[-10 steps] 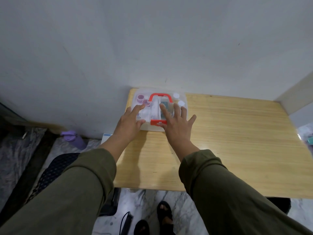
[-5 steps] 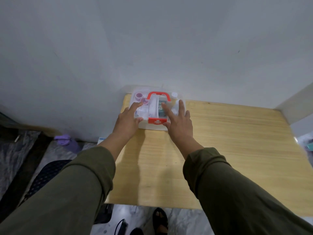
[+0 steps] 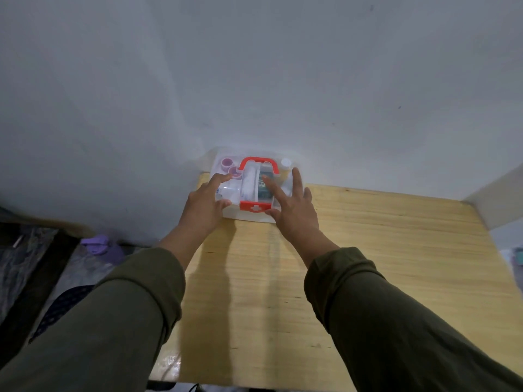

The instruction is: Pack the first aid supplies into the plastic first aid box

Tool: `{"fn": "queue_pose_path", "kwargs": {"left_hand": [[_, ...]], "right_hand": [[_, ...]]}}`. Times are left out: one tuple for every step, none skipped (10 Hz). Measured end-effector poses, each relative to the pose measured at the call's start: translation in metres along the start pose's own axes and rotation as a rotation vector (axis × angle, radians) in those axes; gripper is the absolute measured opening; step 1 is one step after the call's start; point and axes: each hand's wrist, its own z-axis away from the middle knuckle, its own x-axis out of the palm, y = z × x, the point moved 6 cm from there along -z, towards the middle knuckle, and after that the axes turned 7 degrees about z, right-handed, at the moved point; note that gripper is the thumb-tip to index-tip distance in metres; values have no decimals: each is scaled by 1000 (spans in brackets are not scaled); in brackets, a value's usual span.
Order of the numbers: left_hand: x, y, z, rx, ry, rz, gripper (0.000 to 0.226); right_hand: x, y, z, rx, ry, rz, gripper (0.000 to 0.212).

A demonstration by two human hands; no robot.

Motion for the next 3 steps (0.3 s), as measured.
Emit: {"fn": "queue_pose_path", "kwargs": {"left_hand": [[2, 2, 3, 5, -15, 8, 55], [5, -5, 4, -21, -29, -28, 65], [5, -8, 22, -40, 4, -3, 76]], "right_hand": [[1, -2, 2, -4, -41, 47, 74], [-7, -1, 4, 27, -105, 54, 82], [-23, -2, 24, 81, -15, -24, 80]]}}
